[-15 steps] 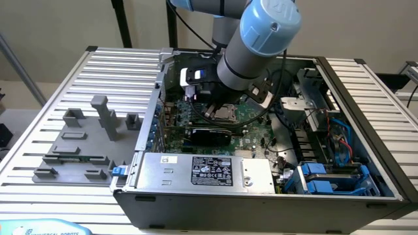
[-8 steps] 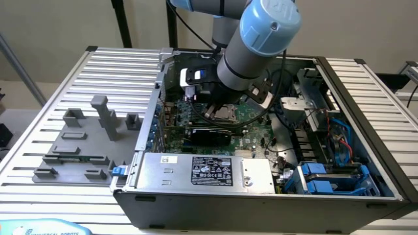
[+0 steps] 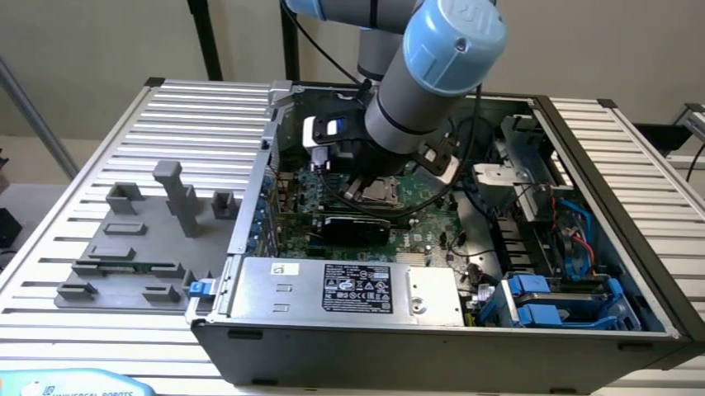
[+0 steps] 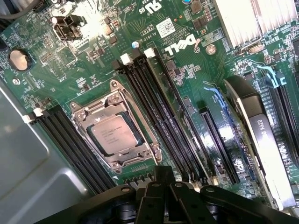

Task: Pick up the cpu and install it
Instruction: 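Install the second cpu locking lever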

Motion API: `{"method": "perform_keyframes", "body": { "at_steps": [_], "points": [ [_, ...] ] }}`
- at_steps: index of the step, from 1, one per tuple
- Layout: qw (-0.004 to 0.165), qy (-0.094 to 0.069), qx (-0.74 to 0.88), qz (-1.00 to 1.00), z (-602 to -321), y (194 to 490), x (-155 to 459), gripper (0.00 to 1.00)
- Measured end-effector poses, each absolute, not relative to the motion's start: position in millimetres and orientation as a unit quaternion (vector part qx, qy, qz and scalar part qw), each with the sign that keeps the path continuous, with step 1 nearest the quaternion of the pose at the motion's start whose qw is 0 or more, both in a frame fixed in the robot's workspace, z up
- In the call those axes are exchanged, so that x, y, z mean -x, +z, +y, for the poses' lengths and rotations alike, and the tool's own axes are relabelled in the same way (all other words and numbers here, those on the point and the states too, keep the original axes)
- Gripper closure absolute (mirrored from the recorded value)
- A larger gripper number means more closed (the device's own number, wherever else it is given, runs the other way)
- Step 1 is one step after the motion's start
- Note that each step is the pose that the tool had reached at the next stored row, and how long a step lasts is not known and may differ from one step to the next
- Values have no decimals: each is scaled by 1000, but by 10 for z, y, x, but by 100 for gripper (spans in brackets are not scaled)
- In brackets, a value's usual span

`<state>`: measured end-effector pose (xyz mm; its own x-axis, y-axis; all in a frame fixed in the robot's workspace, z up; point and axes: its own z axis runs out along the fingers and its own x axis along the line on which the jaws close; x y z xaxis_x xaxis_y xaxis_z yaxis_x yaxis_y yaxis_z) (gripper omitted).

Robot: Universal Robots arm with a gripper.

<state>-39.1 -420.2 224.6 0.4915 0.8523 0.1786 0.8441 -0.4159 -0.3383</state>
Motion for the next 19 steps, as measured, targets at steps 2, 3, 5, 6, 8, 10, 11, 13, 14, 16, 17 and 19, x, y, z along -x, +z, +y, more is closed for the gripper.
{"method": "perform_keyframes", "body": {
  "at_steps": [2, 3, 5, 6, 8, 10, 11, 13, 14, 16, 17, 19],
  "points": [
    [194, 10, 841, -504, -4197, 2219, 412, 89],
    [194, 10, 841, -505, -4196, 2201, 421, 89],
    [193, 10, 841, -505, -4192, 2165, 441, 89],
    [193, 9, 841, -505, -4189, 2147, 451, 89],
    [193, 9, 841, -506, -4179, 2121, 458, 89],
    [192, 8, 841, -506, -4163, 2098, 461, 89],
    [192, 8, 841, -506, -4159, 2084, 461, 89],
    [190, 8, 841, -506, -4146, 2061, 467, 89],
    [188, 8, 842, -506, -4138, 2053, 471, 89],
    [185, 9, 842, -506, -4120, 2037, 481, 89],
    [183, 9, 842, -506, -4112, 2031, 484, 89],
    [180, 10, 843, -507, -4090, 2023, 498, 89]
  ]
}}
